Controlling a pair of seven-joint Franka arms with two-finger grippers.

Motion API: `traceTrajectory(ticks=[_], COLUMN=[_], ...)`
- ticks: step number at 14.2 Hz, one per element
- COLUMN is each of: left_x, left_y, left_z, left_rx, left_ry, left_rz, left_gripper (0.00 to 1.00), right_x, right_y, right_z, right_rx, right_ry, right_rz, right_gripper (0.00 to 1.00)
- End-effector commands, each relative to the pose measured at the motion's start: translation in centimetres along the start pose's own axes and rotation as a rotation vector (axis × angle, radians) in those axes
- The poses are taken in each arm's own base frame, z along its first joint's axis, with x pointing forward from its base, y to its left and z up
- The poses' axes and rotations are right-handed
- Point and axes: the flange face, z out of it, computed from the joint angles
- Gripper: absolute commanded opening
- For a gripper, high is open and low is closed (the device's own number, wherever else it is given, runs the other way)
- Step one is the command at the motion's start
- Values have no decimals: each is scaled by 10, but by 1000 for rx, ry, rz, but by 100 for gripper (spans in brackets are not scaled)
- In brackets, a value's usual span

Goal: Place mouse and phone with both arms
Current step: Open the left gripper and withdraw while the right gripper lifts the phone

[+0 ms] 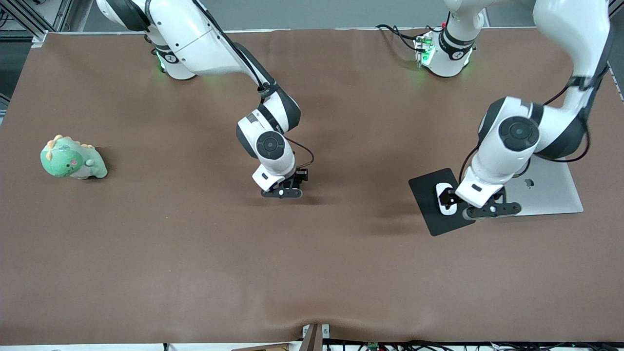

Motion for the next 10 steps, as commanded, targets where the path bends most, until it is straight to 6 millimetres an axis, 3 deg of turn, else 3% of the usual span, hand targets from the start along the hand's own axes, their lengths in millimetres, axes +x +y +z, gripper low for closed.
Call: traceTrajectory(ticks=[1,5,8,10], left_x=[24,35,22,11], left_y=[2,-5,1,2], left_z=[-74,-152,-193,-218], left_rx=[-18,-43,-51,-47], left_ry=[-12,-31,8,22], left_rz=[-48,-88,-89,-93], left_gripper=[100,100,100,100], right_x=[3,14,18,14], right_y=[7,44,81,92], right_z=[-30,-57,-65,-69], right_rx=[-38,-39,-45,-48], right_ry=[-33,-38,-51,-55], right_rz=[57,136,175,184], right_gripper=[0,0,0,0])
